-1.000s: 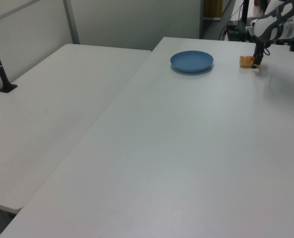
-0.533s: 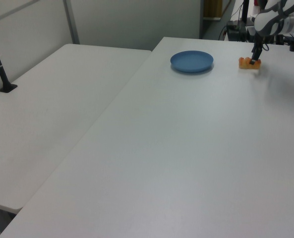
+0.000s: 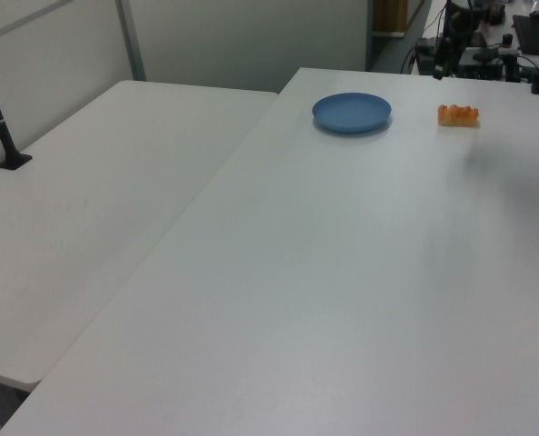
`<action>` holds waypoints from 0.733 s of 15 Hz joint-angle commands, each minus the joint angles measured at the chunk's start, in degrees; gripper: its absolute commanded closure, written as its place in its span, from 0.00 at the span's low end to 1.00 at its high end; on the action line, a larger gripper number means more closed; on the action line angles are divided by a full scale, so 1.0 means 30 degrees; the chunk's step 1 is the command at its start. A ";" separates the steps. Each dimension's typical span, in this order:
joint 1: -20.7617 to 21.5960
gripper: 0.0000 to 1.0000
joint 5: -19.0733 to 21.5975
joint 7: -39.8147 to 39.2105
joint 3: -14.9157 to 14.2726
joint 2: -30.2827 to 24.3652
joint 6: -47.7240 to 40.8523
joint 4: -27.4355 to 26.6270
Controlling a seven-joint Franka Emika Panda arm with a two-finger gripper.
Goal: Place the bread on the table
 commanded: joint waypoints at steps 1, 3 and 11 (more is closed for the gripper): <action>0.1085 0.00 -0.0571 0.1990 0.1260 -0.1397 -0.4290 0.1648; 0.1789 0.00 -0.0658 0.2982 0.1903 -0.1753 -0.6483 0.2376; 0.2964 0.00 -0.0571 0.4101 0.5684 -0.2134 -0.8691 0.2733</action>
